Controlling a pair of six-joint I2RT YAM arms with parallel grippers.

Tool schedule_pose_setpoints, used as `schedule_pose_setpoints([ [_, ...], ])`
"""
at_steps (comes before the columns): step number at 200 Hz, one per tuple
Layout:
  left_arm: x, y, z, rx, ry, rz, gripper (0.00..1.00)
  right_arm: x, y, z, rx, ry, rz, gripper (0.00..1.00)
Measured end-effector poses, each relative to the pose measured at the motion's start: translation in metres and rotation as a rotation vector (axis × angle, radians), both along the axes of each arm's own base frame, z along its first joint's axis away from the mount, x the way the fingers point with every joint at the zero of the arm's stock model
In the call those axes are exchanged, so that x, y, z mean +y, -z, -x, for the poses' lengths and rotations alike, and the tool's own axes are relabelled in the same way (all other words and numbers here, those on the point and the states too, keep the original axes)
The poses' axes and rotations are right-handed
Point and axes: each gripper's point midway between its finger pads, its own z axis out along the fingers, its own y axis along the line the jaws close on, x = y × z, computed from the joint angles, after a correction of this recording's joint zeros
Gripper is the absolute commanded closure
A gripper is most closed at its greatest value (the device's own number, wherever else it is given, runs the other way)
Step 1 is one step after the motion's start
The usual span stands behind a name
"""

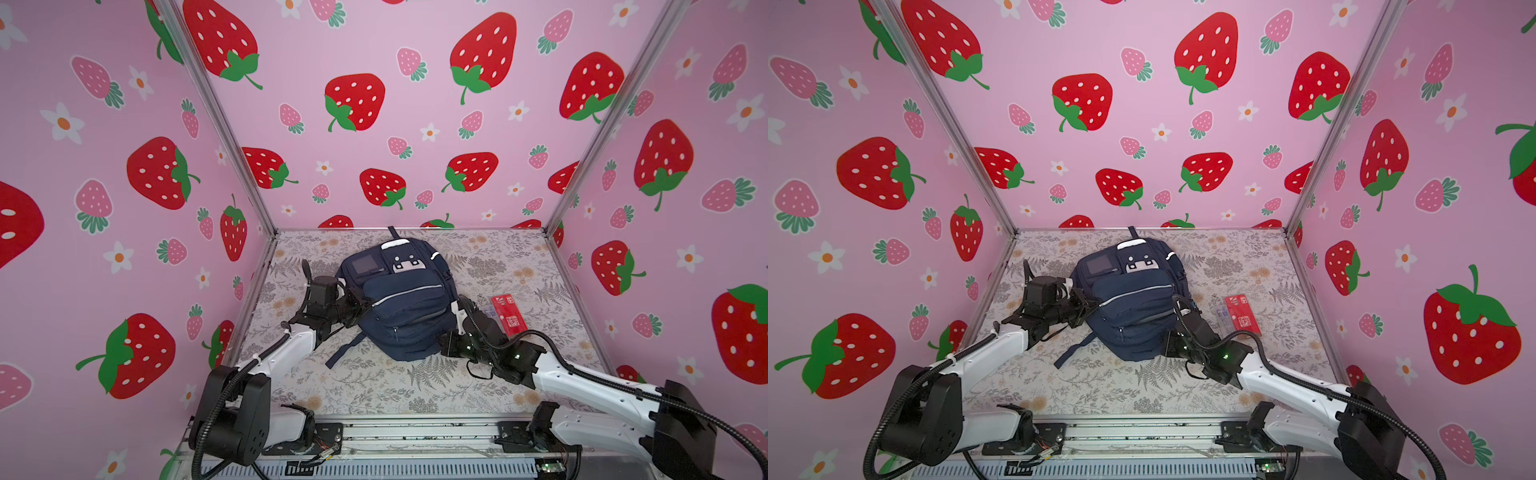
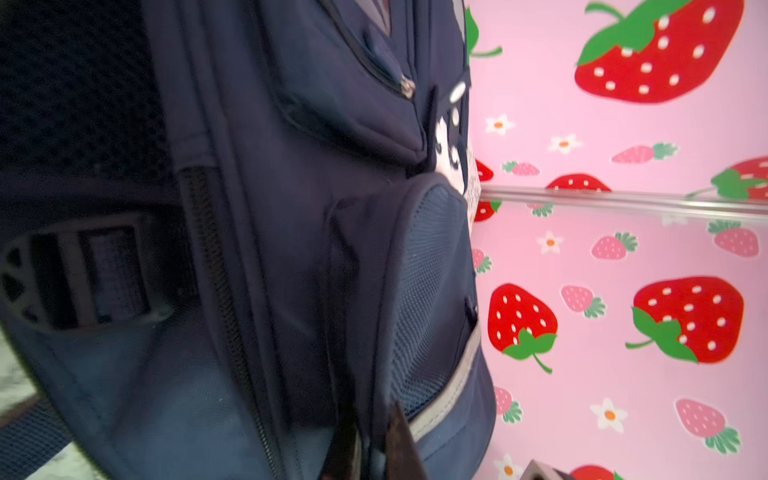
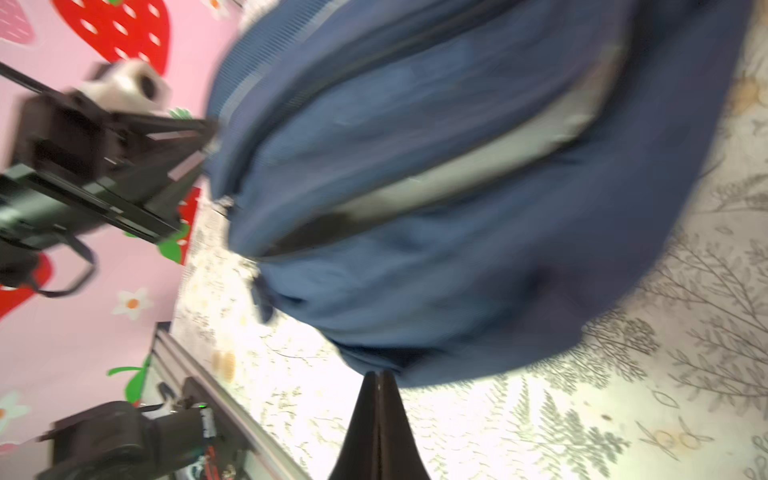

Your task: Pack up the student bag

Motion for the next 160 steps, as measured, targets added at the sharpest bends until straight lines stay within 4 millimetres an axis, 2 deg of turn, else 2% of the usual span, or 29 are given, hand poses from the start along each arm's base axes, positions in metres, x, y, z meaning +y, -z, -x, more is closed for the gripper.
schedule_pose_setpoints([
  [11, 0.0, 0.0, 0.001, -0.007, 0.0, -0.015, 0.51, 0.001, 0.011, 0.003, 0.024, -0.014, 0.026, 1.0],
  [21, -0.005, -0.002, 0.006, -0.009, 0.012, -0.025, 0.46, 0.001, 0.017, 0.004, 0.036, -0.022, 0.042, 1.0],
  [34, -0.012, -0.012, 0.016, -0.038, 0.036, -0.037, 0.42, 0.001, 0.02, 0.008, 0.034, -0.036, 0.066, 0.93],
  [51, -0.015, -0.026, 0.032, -0.082, 0.059, -0.042, 0.33, 0.006, 0.013, 0.009, 0.011, -0.042, 0.091, 0.78],
  [72, -0.009, -0.028, 0.051, -0.089, 0.063, -0.063, 0.3, 0.02, -0.006, 0.01, -0.044, -0.066, 0.104, 0.63],
  [97, -0.001, -0.019, 0.064, -0.059, 0.059, -0.096, 0.3, 0.032, -0.021, 0.012, -0.096, -0.076, 0.131, 0.59],
  [124, 0.0, 0.005, 0.073, 0.016, 0.063, -0.106, 0.3, 0.045, -0.024, 0.015, -0.128, -0.083, 0.192, 0.56],
  [132, 0.0, 0.013, 0.075, 0.041, 0.063, -0.108, 0.3, 0.049, -0.024, 0.016, -0.134, -0.086, 0.207, 0.53],
  [139, 0.0, 0.018, 0.076, 0.06, 0.065, -0.106, 0.31, 0.053, -0.025, 0.017, -0.139, -0.09, 0.218, 0.43],
  [160, -0.003, 0.024, 0.073, 0.086, 0.064, -0.088, 0.33, 0.069, -0.029, 0.017, -0.151, -0.1, 0.239, 0.42],
])
